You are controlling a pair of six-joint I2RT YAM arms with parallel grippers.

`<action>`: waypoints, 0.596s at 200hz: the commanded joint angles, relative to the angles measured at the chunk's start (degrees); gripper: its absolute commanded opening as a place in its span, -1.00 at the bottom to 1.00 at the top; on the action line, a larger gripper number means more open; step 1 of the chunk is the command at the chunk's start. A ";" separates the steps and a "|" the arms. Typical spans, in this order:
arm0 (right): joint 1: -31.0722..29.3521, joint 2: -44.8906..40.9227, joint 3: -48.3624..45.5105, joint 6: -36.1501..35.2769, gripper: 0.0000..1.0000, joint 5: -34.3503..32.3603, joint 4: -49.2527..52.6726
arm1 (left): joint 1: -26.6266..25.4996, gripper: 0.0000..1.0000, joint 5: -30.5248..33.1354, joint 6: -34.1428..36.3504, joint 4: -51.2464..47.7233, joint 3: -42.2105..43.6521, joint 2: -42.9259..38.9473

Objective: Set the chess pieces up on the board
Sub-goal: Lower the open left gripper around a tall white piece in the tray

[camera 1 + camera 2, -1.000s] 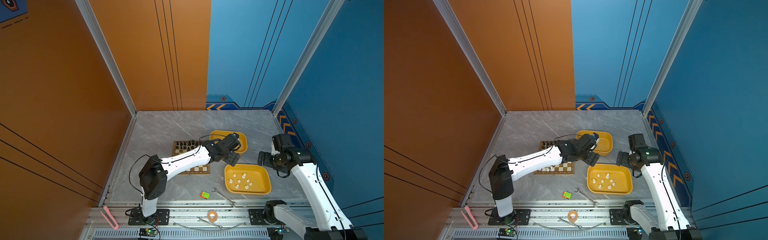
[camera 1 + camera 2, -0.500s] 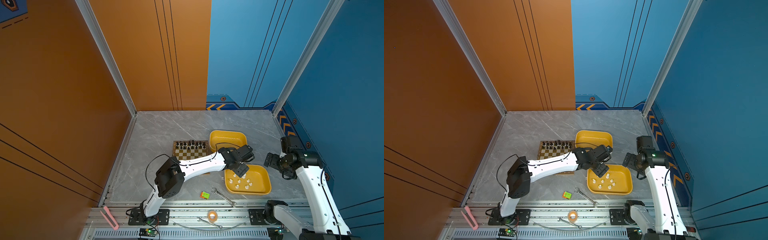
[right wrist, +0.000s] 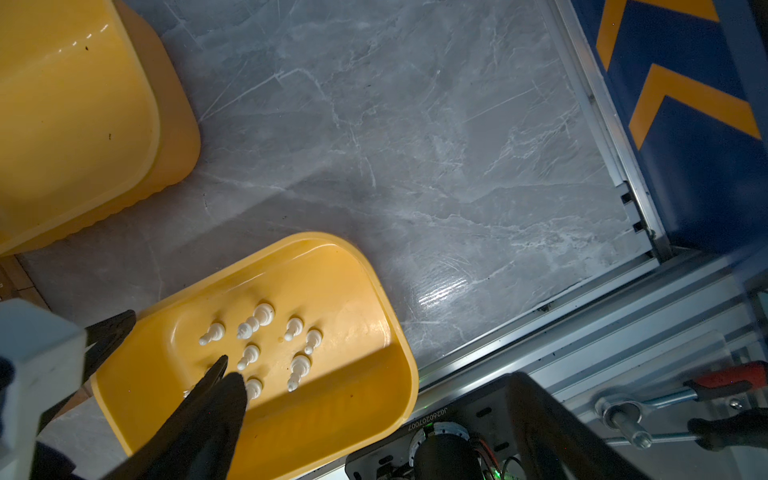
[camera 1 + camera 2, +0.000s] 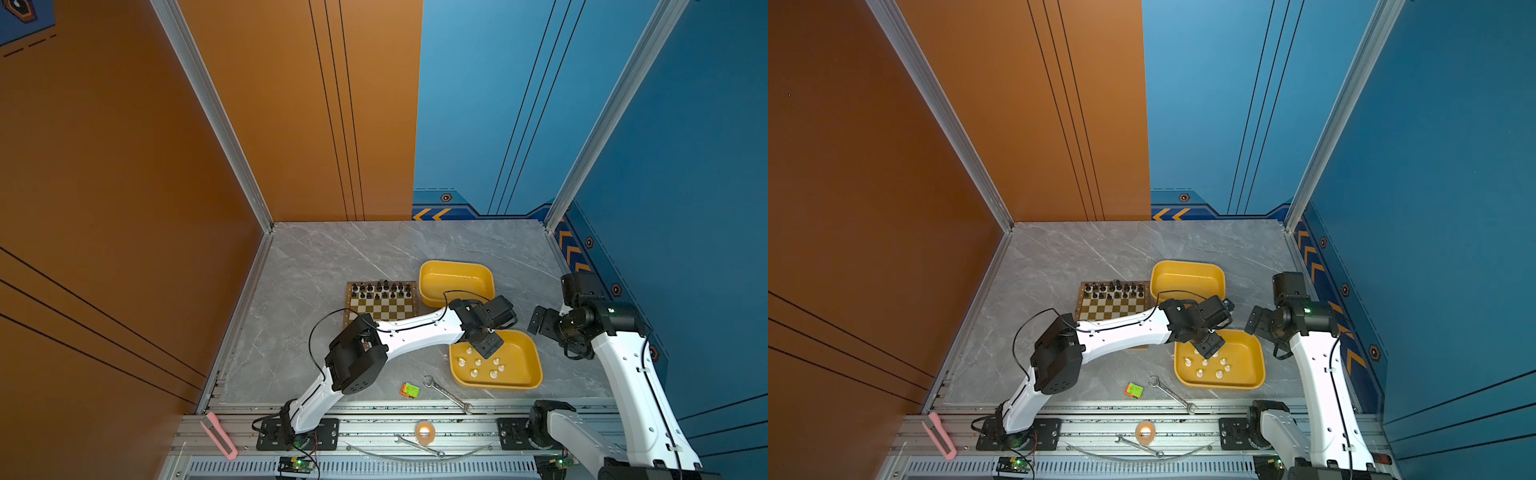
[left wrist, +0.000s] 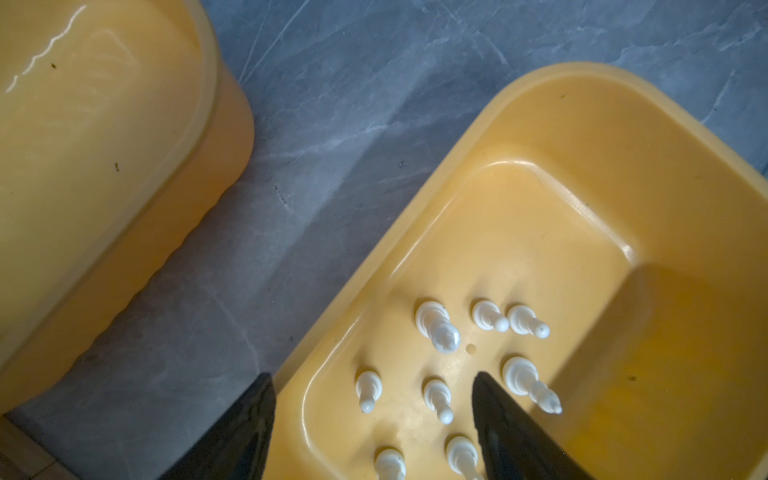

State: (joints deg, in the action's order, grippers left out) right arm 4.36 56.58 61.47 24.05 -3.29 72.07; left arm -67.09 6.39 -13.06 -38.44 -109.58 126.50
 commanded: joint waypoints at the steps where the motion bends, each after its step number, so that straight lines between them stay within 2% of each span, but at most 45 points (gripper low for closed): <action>1: 0.47 -0.24 -0.31 0.42 0.99 -0.47 2.27 | -0.56 0.49 -1.52 1.27 -1.12 -2.20 1.97; 119: 0.83 -0.24 -0.50 0.37 1.00 -0.06 2.28 | -1.07 0.30 -3.12 1.11 -1.69 -0.86 1.12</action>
State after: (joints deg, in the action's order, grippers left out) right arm 4.86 56.58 61.43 24.05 -3.27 72.07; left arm -67.20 4.89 -12.21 -38.68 -110.41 127.33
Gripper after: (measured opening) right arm 0.997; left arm 0.655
